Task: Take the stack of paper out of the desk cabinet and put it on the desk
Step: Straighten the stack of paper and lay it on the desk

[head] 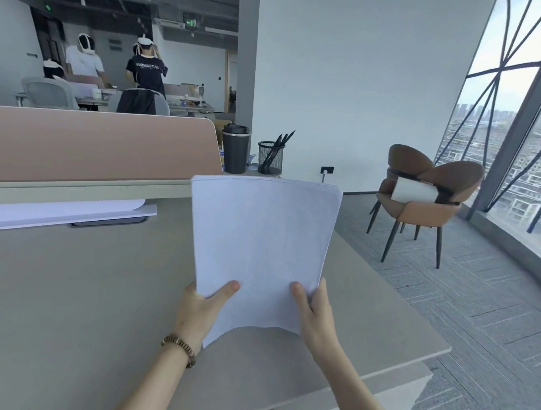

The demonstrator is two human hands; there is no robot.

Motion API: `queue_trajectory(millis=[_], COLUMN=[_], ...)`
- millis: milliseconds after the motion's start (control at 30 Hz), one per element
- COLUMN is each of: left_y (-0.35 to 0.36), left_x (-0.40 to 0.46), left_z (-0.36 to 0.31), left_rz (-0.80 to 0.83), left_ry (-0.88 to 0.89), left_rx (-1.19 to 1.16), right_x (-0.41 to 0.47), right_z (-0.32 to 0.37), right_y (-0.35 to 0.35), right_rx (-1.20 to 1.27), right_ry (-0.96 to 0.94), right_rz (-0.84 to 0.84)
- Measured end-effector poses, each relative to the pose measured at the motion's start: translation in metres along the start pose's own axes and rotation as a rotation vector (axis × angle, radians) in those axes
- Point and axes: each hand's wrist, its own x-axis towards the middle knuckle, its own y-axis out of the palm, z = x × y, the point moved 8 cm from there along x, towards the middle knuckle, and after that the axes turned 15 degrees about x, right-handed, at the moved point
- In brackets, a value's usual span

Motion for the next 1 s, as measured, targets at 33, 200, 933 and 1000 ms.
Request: queue_trajectory(millis=[33, 200, 933, 1000], left_y=[0.0, 0.01, 0.145, 0.156], left_x=[0.004, 0.028, 0.159, 0.167], left_z=[-0.002, -0.008, 0.021, 0.024], left_rz=[-0.003, 0.021, -0.039, -0.024], left_ry=[-0.002, 0.018, -0.023, -0.012], left_rx=[0.024, 0.23, 0.957, 1.019], right_x=[0.003, 0.033, 0.232, 0.24], right_z=[0.001, 0.002, -0.066, -0.065], right_y=[-0.001, -0.015, -0.082, -0.087], right_rx=[0.005, -0.085, -0.716, -0.755], right_ry=[0.01, 0.06, 0.231, 0.217], right_rz=[-0.005, -0.047, -0.052, -0.049])
